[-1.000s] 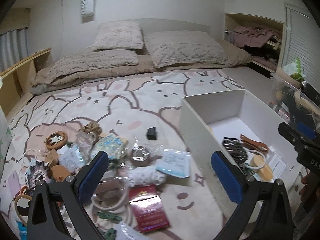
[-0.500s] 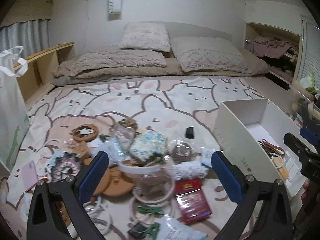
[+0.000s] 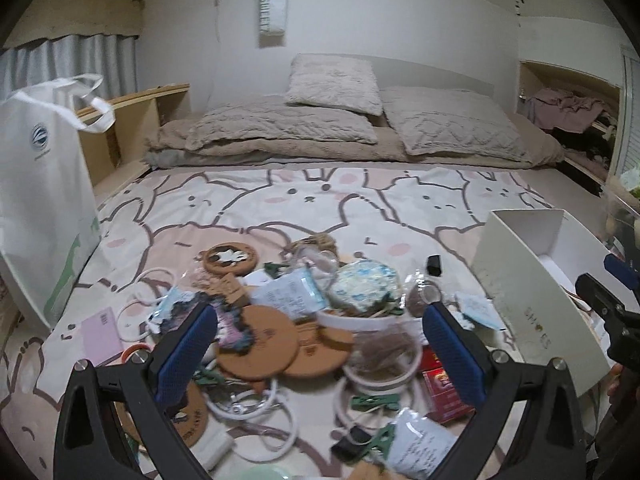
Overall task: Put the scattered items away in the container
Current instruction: 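Move both tools over the pile of items on the bed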
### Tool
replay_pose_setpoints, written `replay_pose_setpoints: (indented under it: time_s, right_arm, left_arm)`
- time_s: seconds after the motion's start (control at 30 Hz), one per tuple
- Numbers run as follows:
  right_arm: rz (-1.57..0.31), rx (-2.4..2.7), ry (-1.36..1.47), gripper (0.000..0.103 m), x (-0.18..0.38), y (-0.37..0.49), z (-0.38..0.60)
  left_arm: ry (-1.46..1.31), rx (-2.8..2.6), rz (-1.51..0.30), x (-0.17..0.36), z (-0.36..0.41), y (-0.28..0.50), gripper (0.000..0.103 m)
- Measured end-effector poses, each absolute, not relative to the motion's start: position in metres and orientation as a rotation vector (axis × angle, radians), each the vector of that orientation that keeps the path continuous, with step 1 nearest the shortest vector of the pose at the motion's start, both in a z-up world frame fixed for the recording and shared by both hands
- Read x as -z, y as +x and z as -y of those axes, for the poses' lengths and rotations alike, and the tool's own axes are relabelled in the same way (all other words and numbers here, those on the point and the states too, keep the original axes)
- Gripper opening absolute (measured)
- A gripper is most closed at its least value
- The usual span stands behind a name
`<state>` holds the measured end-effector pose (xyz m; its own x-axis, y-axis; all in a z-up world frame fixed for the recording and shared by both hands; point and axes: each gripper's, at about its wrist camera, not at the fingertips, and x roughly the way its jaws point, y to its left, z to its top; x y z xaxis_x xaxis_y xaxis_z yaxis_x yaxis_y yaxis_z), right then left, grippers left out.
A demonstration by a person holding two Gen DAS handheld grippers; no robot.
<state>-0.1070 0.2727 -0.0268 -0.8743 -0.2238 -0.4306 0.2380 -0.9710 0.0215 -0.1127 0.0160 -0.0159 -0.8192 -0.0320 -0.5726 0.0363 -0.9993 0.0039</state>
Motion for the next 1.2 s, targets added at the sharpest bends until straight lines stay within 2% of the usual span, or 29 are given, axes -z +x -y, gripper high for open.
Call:
replay_pose_setpoints:
  time_s: [0.47,0.83,1.2]
  right_arm:
    - [-0.132,2.764,0.522,0.103,0.030,-0.091,-0.238]
    - [-0.166,2.734,0.517,0.103,0.037,-0.092,-0.230]
    - [-0.271,2.647,0.532,0.103,0.050,-0.087,-0.209]
  left_arm:
    - [0.921,2.938,-0.035,0.022,0.009,-0.108,0.103]
    - [0.954,2.928,-0.124,0.028,0.026,-0.108,0.103]
    - [1.018,2.879,-0.097,0.048,0.026,-0.100,0.103]
